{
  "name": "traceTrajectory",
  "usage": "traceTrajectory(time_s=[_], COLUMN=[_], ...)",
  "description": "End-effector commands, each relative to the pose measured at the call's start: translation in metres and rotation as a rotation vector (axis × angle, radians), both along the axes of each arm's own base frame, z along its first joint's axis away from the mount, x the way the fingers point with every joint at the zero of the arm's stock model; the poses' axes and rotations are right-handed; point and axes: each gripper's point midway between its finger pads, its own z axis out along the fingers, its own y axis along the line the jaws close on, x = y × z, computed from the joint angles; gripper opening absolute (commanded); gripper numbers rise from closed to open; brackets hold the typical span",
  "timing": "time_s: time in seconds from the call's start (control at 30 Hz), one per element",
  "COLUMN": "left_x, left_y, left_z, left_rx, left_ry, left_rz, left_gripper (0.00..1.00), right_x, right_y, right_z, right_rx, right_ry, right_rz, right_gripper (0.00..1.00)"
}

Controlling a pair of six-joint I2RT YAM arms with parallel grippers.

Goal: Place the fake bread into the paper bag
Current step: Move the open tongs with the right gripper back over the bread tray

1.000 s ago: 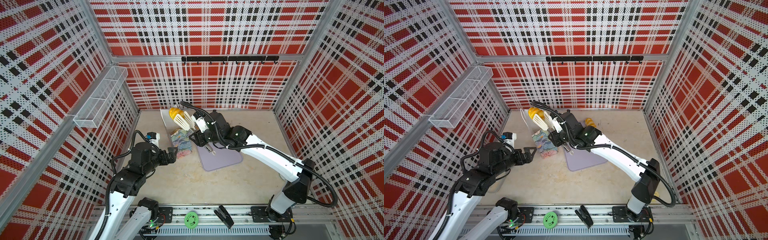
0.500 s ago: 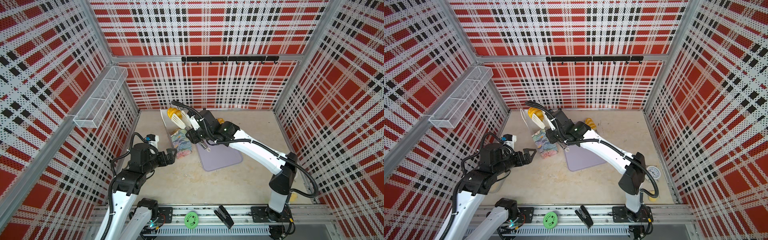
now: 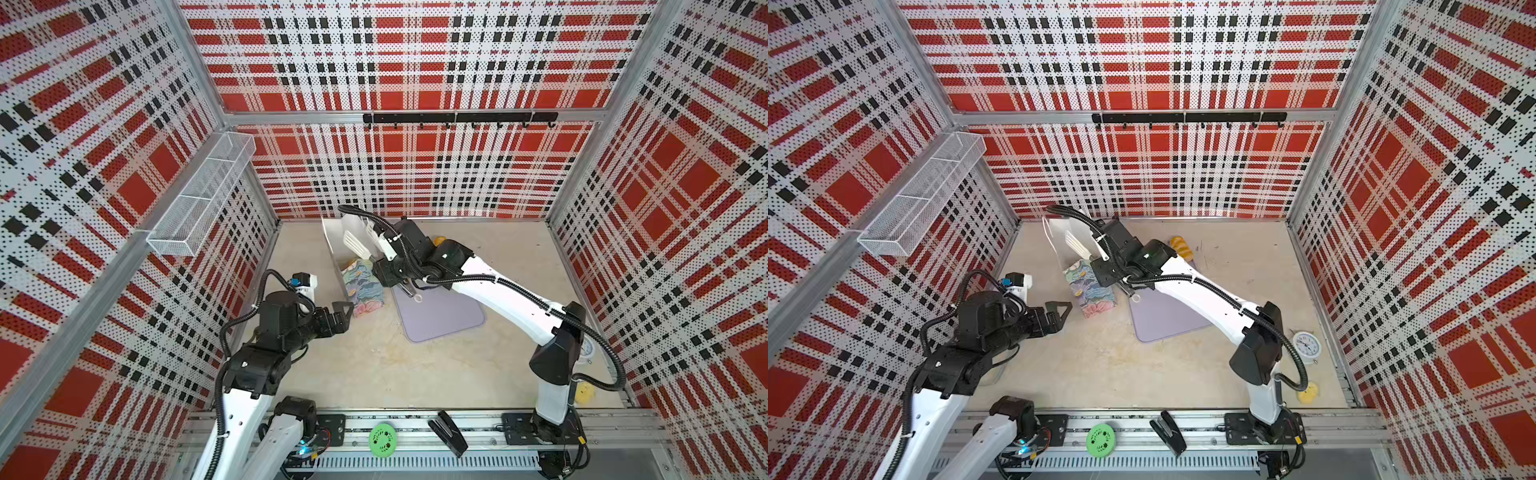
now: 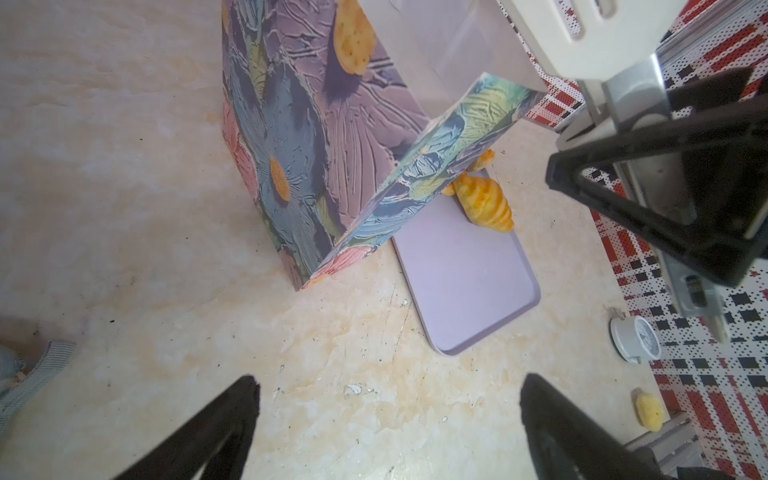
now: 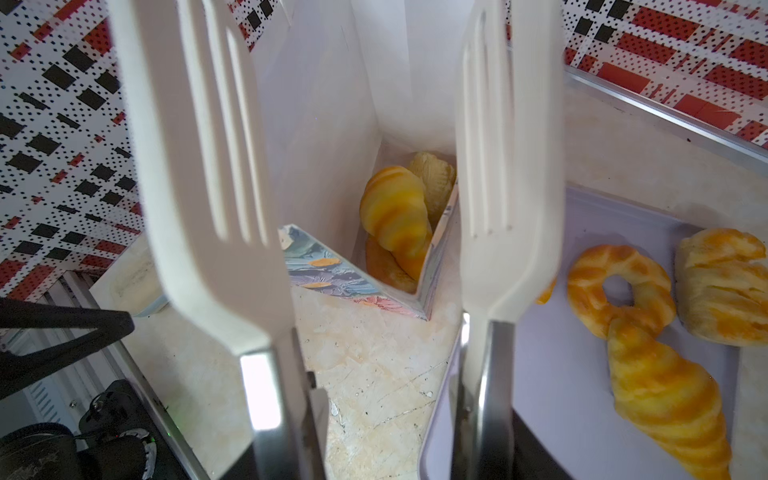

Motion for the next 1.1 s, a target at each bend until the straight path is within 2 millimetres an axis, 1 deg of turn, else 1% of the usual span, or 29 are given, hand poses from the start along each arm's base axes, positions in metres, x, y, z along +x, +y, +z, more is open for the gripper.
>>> traceTrajectory(time_s=[0.0, 0.27, 0.43, 0.73, 0.87, 1.07], left_x=[-0.003, -0.01, -0.015, -0.023, -0.025, -0.03], left_y=[0.0, 0.002, 0.004, 0.005, 0.002, -0.012], left_z=[-0.002, -0.006, -0.006, -0.002, 0.001, 0.003], left_rx=[-0.008, -0.037, -0.055, -0.081, -0.074, -0.045], left_ry=[0.004, 0.018, 0.013, 0.004, -0.008, -0.018], left_rz=[-0.001, 0.021, 0.043, 0.088, 0.089, 0.054], left_gripper=[0.99, 0.99, 0.99, 0.99, 1.0, 0.99], right_x=[0.003, -0.005, -0.012, -0.025, -0.03, -0.037], right_y=[0.005, -0.003, -0.013, -0.034, -0.044, -0.063], right_z=[0.024, 0.034, 0.039, 0.039, 0.036, 0.032], right_rx=[0.043, 0.058, 0.073, 0.078, 0.081, 0.062], right_ry=[-0.056, -0.075, -0.089, -0.106, -0.112, -0.13], right_rz=[0.002, 0.007, 0.01, 0.001, -0.005, -0.03], right_gripper=[0.58, 0.59, 0.6, 0.61, 0.61, 0.62])
